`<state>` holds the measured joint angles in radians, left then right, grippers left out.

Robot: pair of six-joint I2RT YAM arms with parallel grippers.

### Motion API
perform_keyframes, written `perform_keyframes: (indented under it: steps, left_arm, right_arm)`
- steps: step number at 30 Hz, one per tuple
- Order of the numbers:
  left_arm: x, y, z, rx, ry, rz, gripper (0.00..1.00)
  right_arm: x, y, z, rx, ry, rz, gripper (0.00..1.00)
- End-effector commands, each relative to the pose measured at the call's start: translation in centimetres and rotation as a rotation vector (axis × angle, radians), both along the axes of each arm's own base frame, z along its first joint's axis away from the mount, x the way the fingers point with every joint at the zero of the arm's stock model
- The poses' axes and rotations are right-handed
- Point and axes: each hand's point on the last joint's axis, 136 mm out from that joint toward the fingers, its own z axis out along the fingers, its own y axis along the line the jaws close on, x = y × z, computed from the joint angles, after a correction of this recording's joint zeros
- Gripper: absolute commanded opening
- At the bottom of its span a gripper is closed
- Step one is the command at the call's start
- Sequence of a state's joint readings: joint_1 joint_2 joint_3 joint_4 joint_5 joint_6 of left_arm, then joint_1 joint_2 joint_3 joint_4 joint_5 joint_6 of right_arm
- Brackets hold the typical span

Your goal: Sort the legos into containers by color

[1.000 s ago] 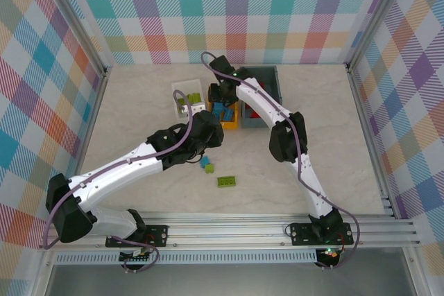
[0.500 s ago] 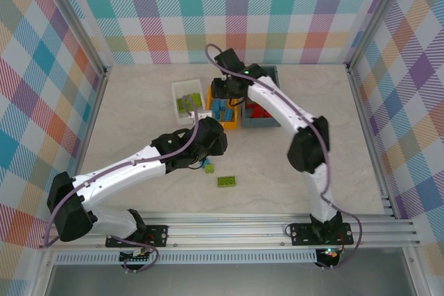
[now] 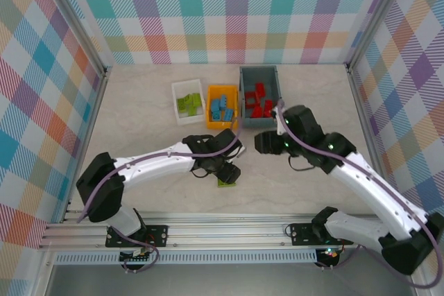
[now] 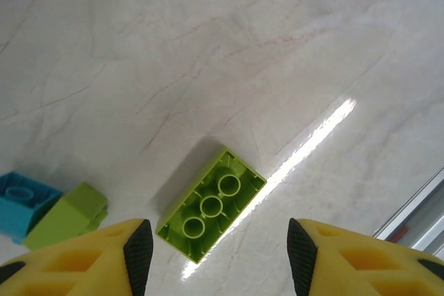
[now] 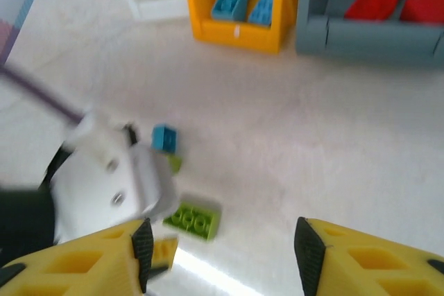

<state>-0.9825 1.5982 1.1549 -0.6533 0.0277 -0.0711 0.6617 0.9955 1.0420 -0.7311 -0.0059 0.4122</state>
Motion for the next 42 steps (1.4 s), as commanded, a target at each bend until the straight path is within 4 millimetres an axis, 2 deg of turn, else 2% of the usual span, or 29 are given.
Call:
perform_keyframes:
  steps: [1, 4, 8, 19, 26, 29, 33, 37, 40, 42]
  left_arm:
    - [-1.2, -0.2, -0.9, 0.086, 0.018, -0.229, 0.57]
    - [-1.5, -0.2, -2.3, 0.14, 0.052, -0.286, 0.59]
    - [-0.9, 0.3, -4.0, 0.215, 0.047, -0.304, 0.61]
    - [-1.1, 0.8, -6.9, 0.271, 0.082, -0.312, 0.62]
    - [-1.0, 0.5, -7.8, 0.268, 0.085, -0.296, 0.49]
    - [-0.8, 0.3, -7.7, 0.259, 0.073, -0.283, 0.35]
    - [0.2, 0.0, -6.1, 0.217, 0.01, -0.219, 0.27]
    - [2.6, 0.5, -1.9, 0.107, -0.072, -0.058, 0.22]
    - [5.0, 2.3, 1.3, 0.022, -0.1, 0.093, 0.22]
    - [6.9, 4.3, 2.9, -0.001, -0.12, 0.201, 0.22]
  right_arm:
    - [-4.0, -0.6, -0.2, 0.083, 0.084, 0.047, 0.62]
    - [-6.1, -1.4, 0.0, 0.127, 0.113, 0.055, 0.65]
    - [-7.3, -2.5, 0.3, 0.134, 0.113, 0.036, 0.66]
    - [-7.0, -2.5, 0.6, 0.127, 0.112, 0.028, 0.66]
    - [-6.9, -2.5, 0.3, 0.124, 0.115, 0.023, 0.66]
    - [-6.8, -2.5, 0.3, 0.122, 0.112, 0.024, 0.65]
    - [-6.6, -2.3, 0.7, 0.125, 0.101, 0.029, 0.63]
    - [-6.3, -1.5, 1.4, 0.141, 0.085, 0.062, 0.62]
    - [-5.8, -0.2, 1.9, 0.161, 0.068, 0.121, 0.61]
    - [-5.3, 1.0, 2.3, 0.182, 0.049, 0.16, 0.61]
